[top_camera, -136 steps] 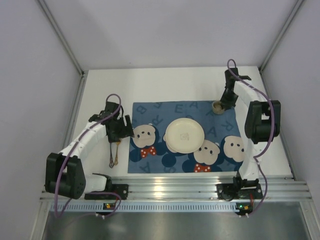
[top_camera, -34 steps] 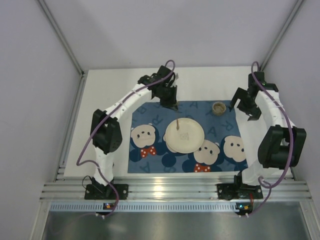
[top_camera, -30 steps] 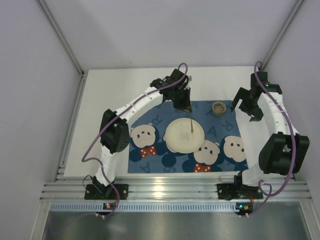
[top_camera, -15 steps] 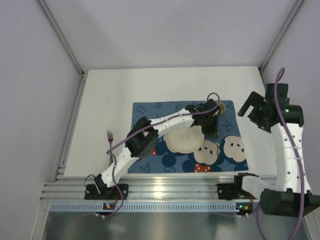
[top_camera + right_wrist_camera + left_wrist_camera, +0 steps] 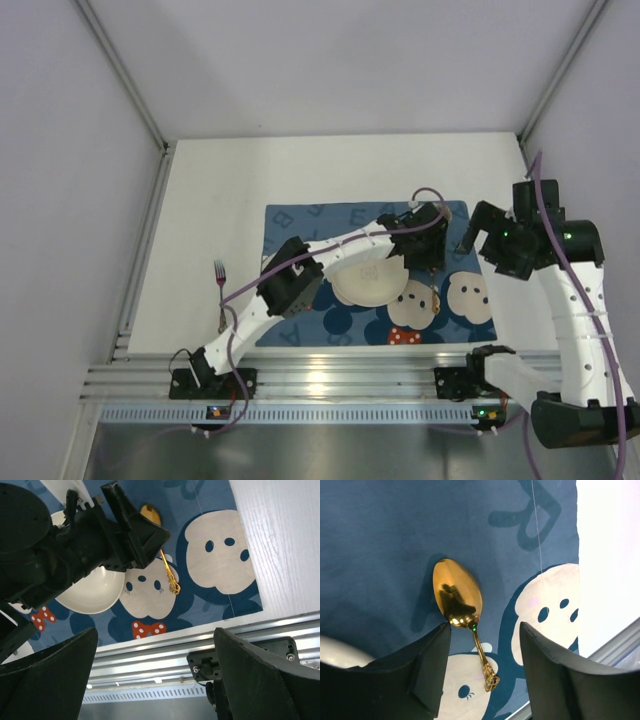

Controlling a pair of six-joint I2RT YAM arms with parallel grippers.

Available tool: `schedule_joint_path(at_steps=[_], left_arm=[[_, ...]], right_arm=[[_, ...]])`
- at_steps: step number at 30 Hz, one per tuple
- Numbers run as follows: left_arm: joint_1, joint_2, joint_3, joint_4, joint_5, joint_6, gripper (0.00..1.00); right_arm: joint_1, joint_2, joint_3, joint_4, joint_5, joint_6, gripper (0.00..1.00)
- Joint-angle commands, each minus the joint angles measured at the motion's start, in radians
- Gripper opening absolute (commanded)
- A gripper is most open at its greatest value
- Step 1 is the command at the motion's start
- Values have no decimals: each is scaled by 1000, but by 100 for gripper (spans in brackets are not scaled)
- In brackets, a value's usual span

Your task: Set the dinner table for one person

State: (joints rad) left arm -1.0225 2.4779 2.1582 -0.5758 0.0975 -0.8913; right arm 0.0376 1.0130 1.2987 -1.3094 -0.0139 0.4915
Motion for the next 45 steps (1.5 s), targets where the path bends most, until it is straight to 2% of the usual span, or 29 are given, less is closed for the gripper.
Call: schedule_joint_path(at_steps=[1, 4, 6, 7, 8, 10, 11, 12, 13, 14, 15, 17, 20, 24, 29, 33, 36, 38, 39, 44, 45], left_arm=[[-10, -157, 29, -28, -132, -23, 63], [-4, -377, -36, -130, -263, 29, 71], [21, -489, -179, -200, -353, 52, 77], [38, -605, -242, -223, -373, 51, 78], [59, -664, -385, -248, -393, 46, 79], [154, -832, -542, -340, -427, -3, 80], [194, -884, -699, -376, -426, -21, 80], [300, -930, -774, -407, -417, -50, 80], [358, -1003, -844, -471, -401, -58, 79], [413, -1036, -973, -487, -394, -61, 79], [511, -1066, -1029, -487, -386, -32, 78], [574, -1135, -1134, -458, -387, 0, 77], [680, -1137, -1178, -452, -404, 63, 77], [803, -1042, -1173, -443, -418, 161, 77], [869, -990, -1179, -397, -418, 239, 77], [936, -990, -1221, -302, -335, 334, 77], [947, -979, -1226, -266, -321, 363, 77], [955, -952, -1224, -240, -315, 383, 72], [973, -936, -1224, -233, -305, 405, 64], [1015, -867, -1221, -191, -257, 465, 52], [1050, -860, -1221, -188, -249, 476, 49]], right_arm=[[57, -31, 57, -34, -6, 10, 100], [111, -31, 65, -24, -9, 15, 100], [146, -30, 73, -11, -12, 16, 100], [159, -28, 74, -7, -15, 15, 100], [175, -22, 79, 2, -18, 18, 100], [191, -11, 85, 10, -35, 16, 100], [194, -5, 91, 13, -43, 16, 100], [199, -1, 93, 19, -60, 15, 100], [202, 9, 94, 21, -67, 15, 100], [205, 12, 94, 21, -72, 15, 100], [205, 12, 93, 22, -84, 15, 100], [212, 16, 91, 27, -92, 15, 100], [229, 22, 91, 30, -93, 12, 100], [242, 33, 90, 30, -87, 9, 100], [245, 24, 71, 22, -63, 4, 100], [245, 35, 67, 16, -44, -1, 100], [245, 47, 70, 15, -32, -1, 100], [243, 52, 67, 12, -24, 1, 100], [243, 55, 65, 10, -15, -1, 100], [243, 68, 56, 10, 8, 4, 100], [243, 71, 54, 10, 9, 5, 100]])
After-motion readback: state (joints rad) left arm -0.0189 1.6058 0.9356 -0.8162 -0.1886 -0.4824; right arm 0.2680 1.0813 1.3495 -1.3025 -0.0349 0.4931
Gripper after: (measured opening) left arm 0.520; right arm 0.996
